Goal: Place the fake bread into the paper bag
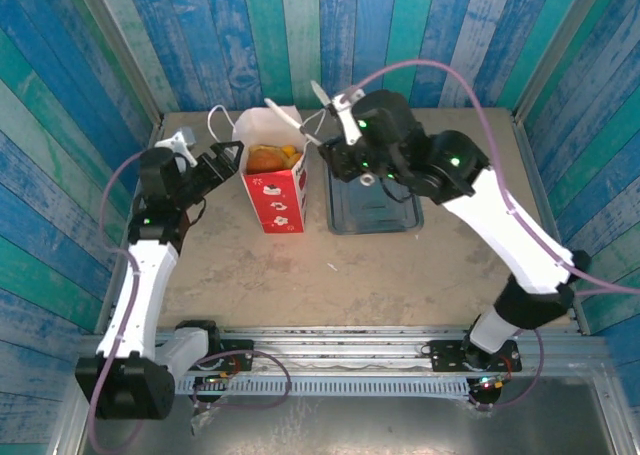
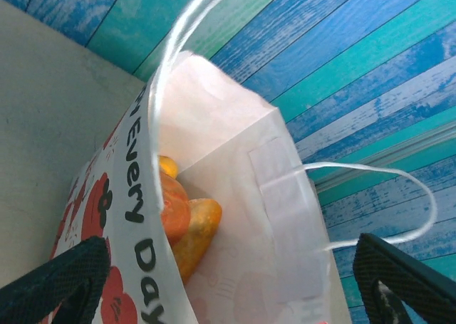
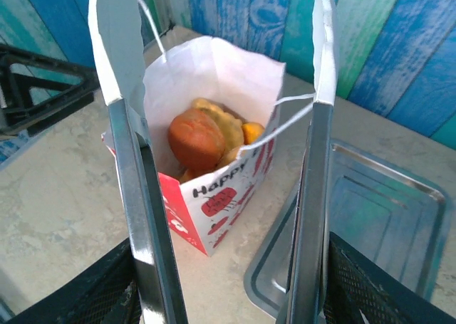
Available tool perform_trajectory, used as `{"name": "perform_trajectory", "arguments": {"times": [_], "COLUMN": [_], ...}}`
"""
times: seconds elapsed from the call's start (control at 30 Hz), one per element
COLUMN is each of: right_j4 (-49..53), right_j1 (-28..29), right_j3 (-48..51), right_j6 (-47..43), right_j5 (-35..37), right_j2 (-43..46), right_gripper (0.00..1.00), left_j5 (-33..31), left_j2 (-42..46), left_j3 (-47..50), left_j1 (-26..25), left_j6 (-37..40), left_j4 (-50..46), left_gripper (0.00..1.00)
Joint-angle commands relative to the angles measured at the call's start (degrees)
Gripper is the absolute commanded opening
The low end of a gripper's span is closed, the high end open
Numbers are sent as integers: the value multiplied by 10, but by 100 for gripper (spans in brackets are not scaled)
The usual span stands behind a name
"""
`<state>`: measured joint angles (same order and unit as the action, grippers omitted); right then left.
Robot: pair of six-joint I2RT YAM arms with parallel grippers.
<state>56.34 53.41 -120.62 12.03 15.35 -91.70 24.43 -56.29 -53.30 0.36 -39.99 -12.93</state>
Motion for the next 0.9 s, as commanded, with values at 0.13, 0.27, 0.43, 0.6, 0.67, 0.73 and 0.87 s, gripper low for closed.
{"name": "perform_trajectory", "arguments": {"times": [0.13,0.27,0.43,0.6,0.67,0.73,0.87], "right_j4": [-20,-37,-84,-142,-175,-204,-255], "right_j1": [-31,-72,-137,-169,-173,-175,-178], "right_j3": [145,253,400,500,525,541,549], "right_j6": [35,60,74,88,88,85,73], "right_j5": [64,69,36,34,34,35,35], "right_j2": [114,178,218,195,175,148,83], "right_gripper": [62,61,59,59,59,60,60], "left_j5": [-64,-107,-149,-200,-206,-210,-212], "left_j2": [109,175,249,289,293,292,284], "left_j3": [22,70,147,203,221,236,254], "left_j1": [-2,-2,-1,-1,-1,-1,-1], "left_j6": [60,72,54,37,30,25,13], "left_j4": [-72,-91,-101,-115,-109,-100,-80], "left_gripper": [98,94,94,94,94,94,94]}}
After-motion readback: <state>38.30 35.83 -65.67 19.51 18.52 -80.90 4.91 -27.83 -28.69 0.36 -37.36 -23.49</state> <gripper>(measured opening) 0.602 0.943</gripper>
